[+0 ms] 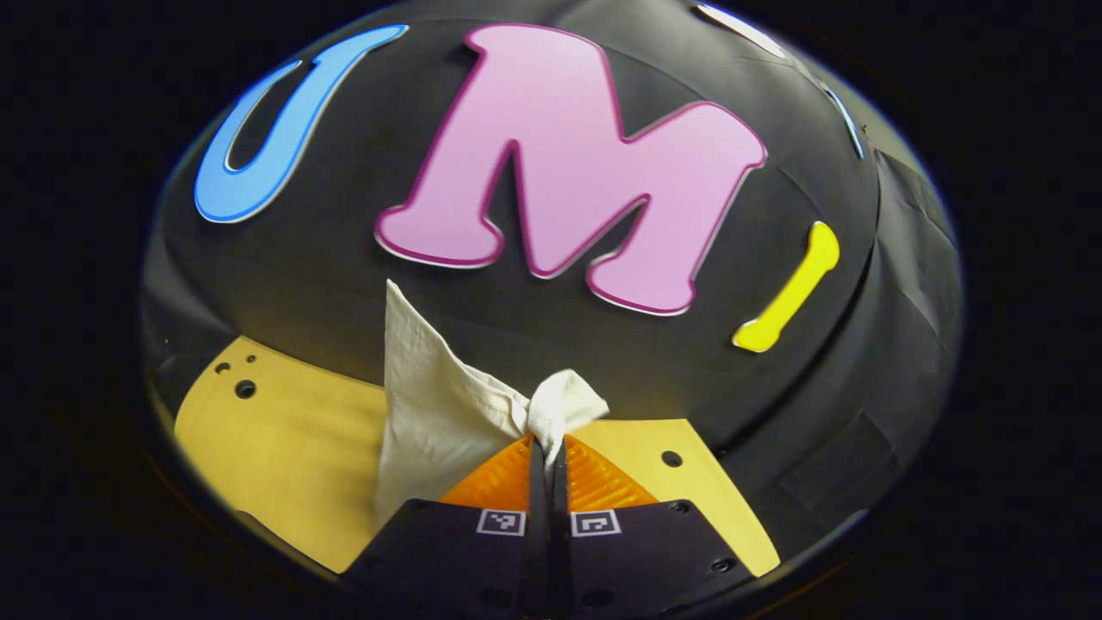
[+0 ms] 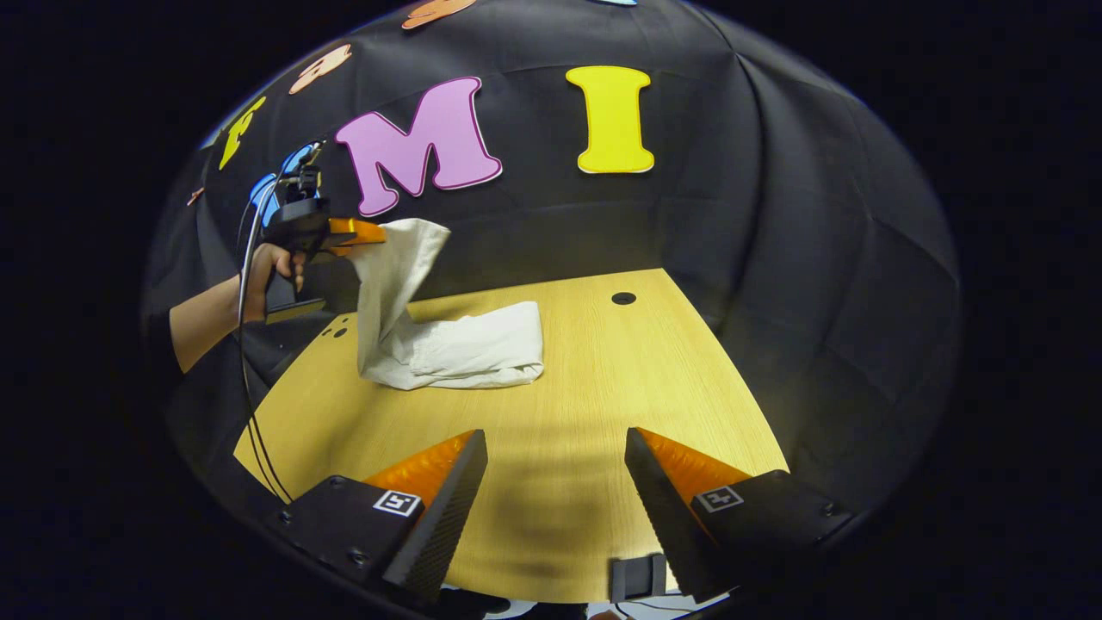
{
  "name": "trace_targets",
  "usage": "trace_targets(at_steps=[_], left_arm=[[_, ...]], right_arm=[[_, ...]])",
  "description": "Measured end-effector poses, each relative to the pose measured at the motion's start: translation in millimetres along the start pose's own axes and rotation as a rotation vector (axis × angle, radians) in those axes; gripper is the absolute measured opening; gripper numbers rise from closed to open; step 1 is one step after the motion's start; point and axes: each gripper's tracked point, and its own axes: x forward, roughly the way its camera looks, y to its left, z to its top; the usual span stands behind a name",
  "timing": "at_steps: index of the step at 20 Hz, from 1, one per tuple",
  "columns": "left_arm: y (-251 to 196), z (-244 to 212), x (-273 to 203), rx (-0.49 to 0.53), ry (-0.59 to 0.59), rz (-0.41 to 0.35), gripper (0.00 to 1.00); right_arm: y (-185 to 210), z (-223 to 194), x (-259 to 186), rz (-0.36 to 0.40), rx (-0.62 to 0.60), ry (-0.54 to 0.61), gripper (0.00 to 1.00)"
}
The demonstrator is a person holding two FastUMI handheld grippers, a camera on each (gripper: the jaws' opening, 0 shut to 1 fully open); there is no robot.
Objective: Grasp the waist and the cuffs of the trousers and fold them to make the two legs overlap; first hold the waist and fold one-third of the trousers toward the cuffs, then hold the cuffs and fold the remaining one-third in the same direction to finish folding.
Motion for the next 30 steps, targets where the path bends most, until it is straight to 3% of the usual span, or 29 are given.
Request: trace_targets(at_steps=[7, 16, 19, 24, 28, 30], left_arm=[[-93.2, -60.6, 40.6, 0.05, 0.095, -0.083, 0.05], [-122.7, -157.1, 69.3, 0.106, 0.26, -0.065, 0.1], [-119.4, -173.4, 60.1, 0.093, 0.284, -0.059, 0.23], [-98.9, -160.7, 27.4, 0.075, 0.241, -0.058, 0.96], [-53.8, -132.5, -34.5, 0.156, 0.146, 0.03, 0.96], [-21.5, -104.6, -89.2, 0.16, 0.052, 0.081, 0.96]], right_arm=[[-32.9, -7.0, -9.7, 0.003, 0.026, 0.003, 0.99], [-55.6, -14.4, -13.1, -0.02, 0.066, 0.003, 0.99], [-53.3, -17.3, -14.1, -0.018, 0.059, 0.003, 0.99], [-42.4, -11.8, -18.0, -0.034, 0.047, -0.028, 0.99], [-23.0, -4.4, -18.4, -0.04, 0.046, -0.056, 0.99], [-7.5, 0.9, -16.9, -0.043, 0.046, -0.067, 0.99]])
